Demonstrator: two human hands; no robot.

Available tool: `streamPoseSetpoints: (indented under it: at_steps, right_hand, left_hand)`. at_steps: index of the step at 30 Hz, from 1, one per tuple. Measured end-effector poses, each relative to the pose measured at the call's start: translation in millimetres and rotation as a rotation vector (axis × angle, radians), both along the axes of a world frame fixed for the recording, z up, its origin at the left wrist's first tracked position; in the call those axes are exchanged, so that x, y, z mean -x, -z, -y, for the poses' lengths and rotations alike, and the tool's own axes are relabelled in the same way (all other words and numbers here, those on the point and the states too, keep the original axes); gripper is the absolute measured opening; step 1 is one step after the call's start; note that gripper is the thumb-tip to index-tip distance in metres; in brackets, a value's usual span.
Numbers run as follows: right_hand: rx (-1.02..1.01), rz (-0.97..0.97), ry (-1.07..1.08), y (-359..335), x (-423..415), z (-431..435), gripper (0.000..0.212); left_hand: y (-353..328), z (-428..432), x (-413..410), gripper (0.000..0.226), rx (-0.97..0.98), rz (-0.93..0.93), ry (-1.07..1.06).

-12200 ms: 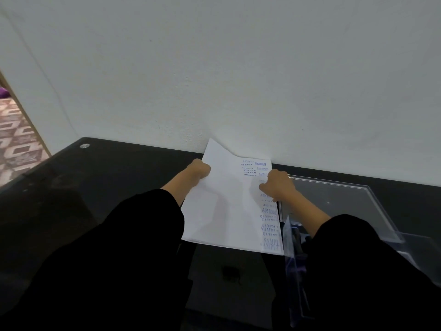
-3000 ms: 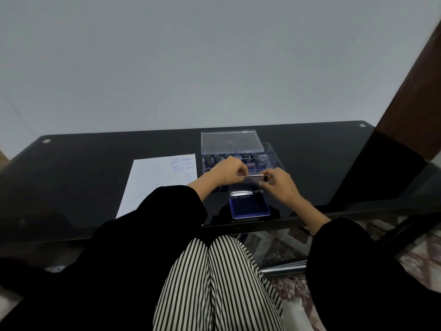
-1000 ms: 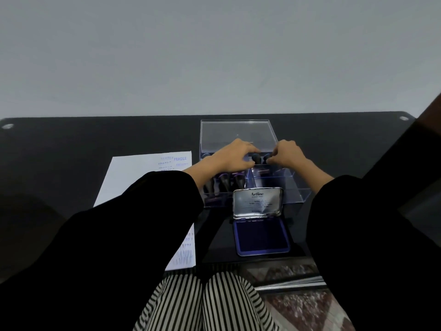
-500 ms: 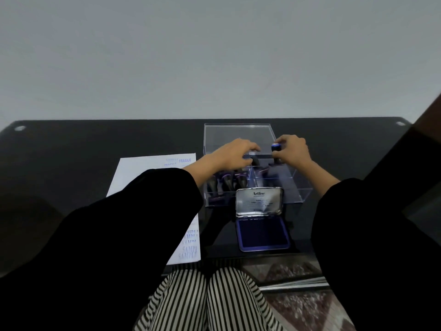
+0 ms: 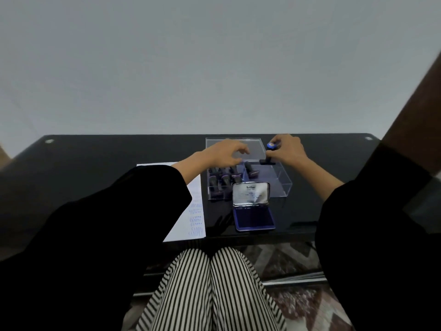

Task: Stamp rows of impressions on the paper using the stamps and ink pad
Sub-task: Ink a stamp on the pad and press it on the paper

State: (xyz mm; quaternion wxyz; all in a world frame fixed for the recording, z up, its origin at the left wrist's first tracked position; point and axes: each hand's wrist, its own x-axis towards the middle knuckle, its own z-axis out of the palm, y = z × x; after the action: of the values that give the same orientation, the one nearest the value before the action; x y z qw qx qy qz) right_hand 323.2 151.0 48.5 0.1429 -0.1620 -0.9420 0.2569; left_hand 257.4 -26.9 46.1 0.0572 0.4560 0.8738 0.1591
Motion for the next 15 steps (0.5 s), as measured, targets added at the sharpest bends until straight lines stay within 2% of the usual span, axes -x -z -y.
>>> streamPoseSetpoints:
  at_steps: [11,15]
  right_hand:
    - [-0.041,0.114,-0.097,19,-58,39,0.028]
    - [-0.071,0.177,-0.126,36,-69,53,0.029]
  left_hand:
    - [21,20,-62,0.036,0.033,-0.037,0.020]
    - [45,26,-72,0.038,0.050,0.014,0.002]
